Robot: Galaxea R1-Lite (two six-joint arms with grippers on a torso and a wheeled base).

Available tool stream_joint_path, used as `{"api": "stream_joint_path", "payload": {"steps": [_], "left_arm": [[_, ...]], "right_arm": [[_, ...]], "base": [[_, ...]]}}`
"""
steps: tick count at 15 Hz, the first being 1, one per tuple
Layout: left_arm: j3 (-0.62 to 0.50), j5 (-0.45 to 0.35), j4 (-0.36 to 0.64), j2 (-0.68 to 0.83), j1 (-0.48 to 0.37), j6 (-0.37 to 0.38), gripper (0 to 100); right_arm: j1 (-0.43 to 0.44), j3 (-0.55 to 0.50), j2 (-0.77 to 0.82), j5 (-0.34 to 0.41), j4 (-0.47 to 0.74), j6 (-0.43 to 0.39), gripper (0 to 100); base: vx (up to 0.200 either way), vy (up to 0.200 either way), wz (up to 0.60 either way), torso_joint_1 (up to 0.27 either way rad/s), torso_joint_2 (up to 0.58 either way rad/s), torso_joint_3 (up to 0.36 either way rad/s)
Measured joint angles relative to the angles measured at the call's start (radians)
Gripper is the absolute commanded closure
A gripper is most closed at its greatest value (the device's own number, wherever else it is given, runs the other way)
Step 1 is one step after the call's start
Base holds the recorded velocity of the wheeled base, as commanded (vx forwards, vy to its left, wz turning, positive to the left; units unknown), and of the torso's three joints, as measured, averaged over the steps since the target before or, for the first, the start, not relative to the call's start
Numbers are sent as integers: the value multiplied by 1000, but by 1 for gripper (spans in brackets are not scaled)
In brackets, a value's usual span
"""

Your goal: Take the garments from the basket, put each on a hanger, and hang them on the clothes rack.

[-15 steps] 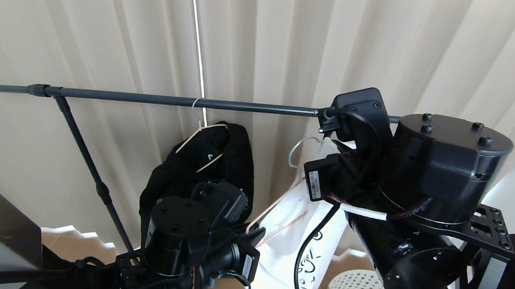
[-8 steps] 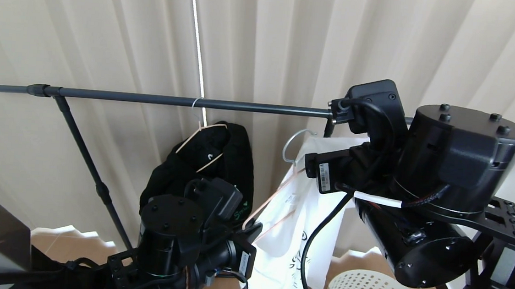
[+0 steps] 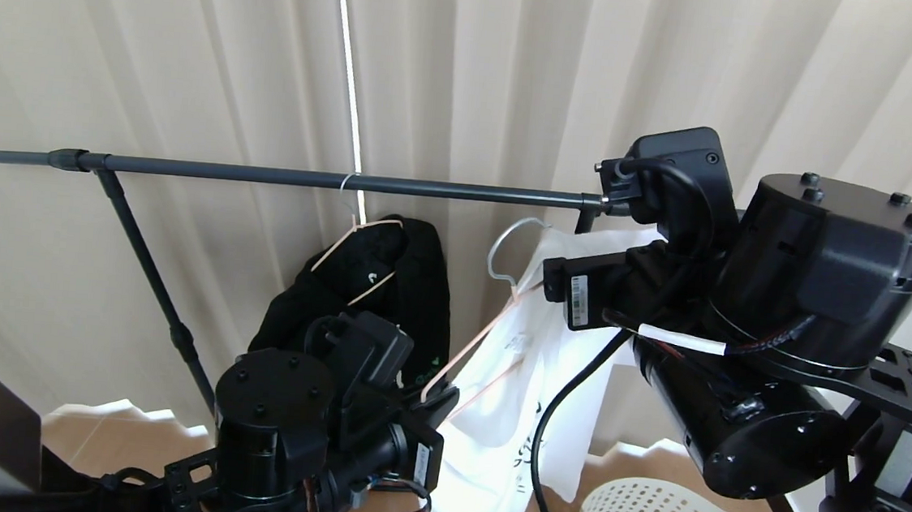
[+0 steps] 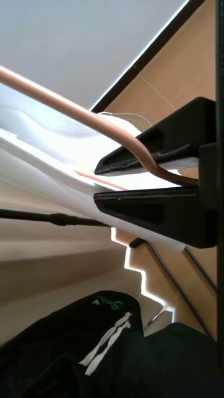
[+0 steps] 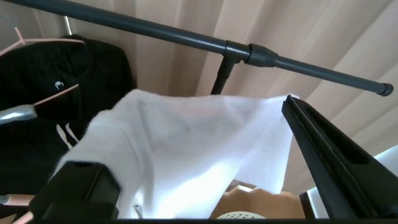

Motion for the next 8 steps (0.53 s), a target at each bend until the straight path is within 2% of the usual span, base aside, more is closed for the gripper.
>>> {"api": "stream_joint_path", "payload": {"steps": [8], "left_arm": [[-50, 5, 1, 23, 53, -2, 100]], "right_arm": [[30, 7, -3, 0, -6, -1, 0]], "base": [[0, 0, 0, 0, 0, 0]]}}
